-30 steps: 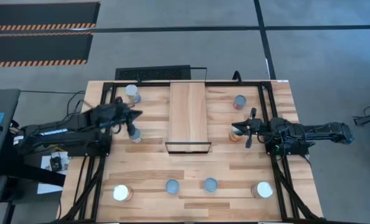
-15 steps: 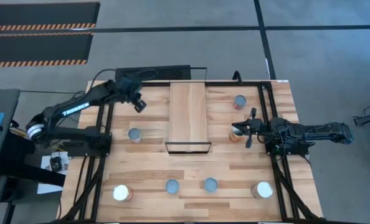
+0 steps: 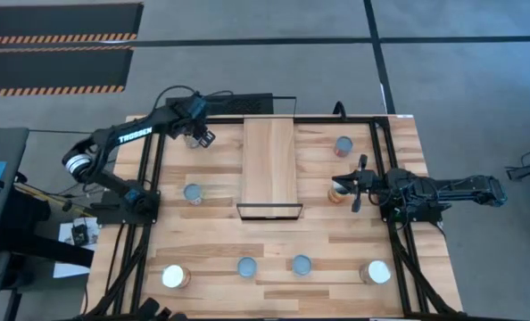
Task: Pick and place cans onto a shelf
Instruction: Put the top peach can on the shelf
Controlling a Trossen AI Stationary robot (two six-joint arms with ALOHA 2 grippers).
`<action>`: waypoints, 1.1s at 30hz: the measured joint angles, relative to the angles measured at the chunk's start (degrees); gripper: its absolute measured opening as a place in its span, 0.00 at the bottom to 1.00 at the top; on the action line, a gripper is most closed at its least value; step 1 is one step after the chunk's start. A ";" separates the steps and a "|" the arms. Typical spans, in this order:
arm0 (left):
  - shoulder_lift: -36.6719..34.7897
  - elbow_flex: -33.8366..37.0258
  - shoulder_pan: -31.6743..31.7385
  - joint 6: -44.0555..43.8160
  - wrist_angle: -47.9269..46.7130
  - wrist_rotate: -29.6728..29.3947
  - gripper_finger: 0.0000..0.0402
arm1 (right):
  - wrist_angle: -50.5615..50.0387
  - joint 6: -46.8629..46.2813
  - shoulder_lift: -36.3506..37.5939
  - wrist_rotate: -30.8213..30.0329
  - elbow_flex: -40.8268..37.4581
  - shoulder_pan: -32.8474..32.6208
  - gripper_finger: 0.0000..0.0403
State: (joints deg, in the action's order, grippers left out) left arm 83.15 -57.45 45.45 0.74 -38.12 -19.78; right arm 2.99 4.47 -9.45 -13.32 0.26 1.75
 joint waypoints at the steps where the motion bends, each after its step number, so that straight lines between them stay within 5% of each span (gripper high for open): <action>1: 0.67 0.00 0.23 -0.41 -0.35 0.22 0.32 | 0.01 0.00 0.00 0.00 -0.01 0.01 0.08; 10: 4.39 -0.02 1.26 -2.90 -0.51 -3.71 0.28 | -0.01 0.00 0.00 0.00 0.01 -0.01 0.08; 18: 4.69 -0.21 1.31 2.47 -0.80 -3.81 0.02 | -0.01 0.00 0.00 -0.01 0.00 0.00 0.08; 28: 4.99 -9.24 -3.87 9.82 -3.57 9.56 0.00 | -0.01 0.00 0.00 0.00 0.00 0.00 0.08; 33: 4.93 -14.78 -8.65 11.93 -2.95 10.40 0.00 | -0.01 0.00 0.00 0.00 -0.01 0.01 0.08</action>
State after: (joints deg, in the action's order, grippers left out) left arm 88.07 -72.23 36.81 12.67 -41.06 -9.38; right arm 2.98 4.47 -9.45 -13.32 0.25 1.76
